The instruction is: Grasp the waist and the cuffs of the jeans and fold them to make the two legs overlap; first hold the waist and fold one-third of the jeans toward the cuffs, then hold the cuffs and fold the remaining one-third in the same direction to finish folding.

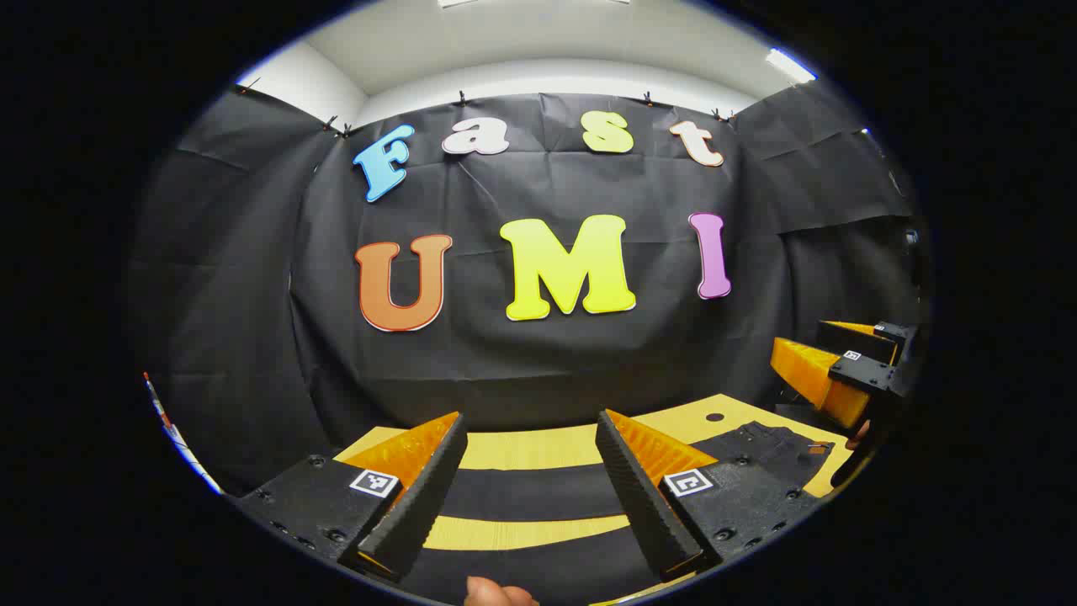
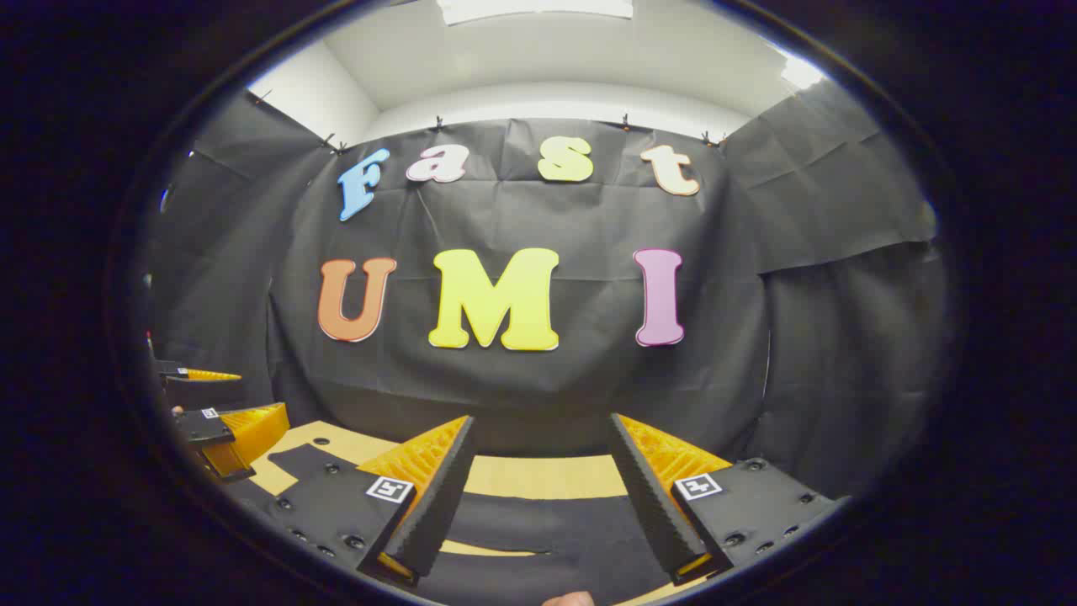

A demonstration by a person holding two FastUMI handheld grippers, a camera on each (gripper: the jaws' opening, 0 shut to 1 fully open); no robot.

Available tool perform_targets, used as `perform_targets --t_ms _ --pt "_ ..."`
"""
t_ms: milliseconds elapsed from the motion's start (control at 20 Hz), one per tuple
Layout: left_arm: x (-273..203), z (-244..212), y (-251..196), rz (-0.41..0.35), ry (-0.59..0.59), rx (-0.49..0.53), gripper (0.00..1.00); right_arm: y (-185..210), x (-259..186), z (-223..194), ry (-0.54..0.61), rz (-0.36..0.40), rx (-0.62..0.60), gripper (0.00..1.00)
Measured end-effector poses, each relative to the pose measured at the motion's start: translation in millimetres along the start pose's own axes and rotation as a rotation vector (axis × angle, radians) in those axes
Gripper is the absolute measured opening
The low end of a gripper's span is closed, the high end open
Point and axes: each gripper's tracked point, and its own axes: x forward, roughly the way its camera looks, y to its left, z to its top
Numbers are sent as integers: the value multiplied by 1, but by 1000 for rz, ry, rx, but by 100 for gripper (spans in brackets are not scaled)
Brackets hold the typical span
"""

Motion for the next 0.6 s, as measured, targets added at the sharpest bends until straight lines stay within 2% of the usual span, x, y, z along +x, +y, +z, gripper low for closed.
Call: perform_targets --t_ms 50,100,150,200,250,300,350,600 --pt "-1 1 2 6 3 -8 92 1 -1 2 -3 4 6 92" --pt "-2 3 4 9 -2 -12 98 3 -1 2 -2 7 14 92" --pt "-2 4 4 6 -5 -12 99 4 0 1 5 8 15 96" --pt "-2 2 5 2 2 -8 99 6 1 -1 6 9 13 92" --pt "-1 0 6 1 11 -4 99 8 1 0 4 13 15 92" --pt "-2 -1 9 1 15 -4 99 11 3 1 4 17 17 96" --pt "-2 -1 11 3 16 -5 99 12 3 0 7 21 17 92" --pt "-6 -1 19 19 17 6 99 18 1 3 0 38 13 92"
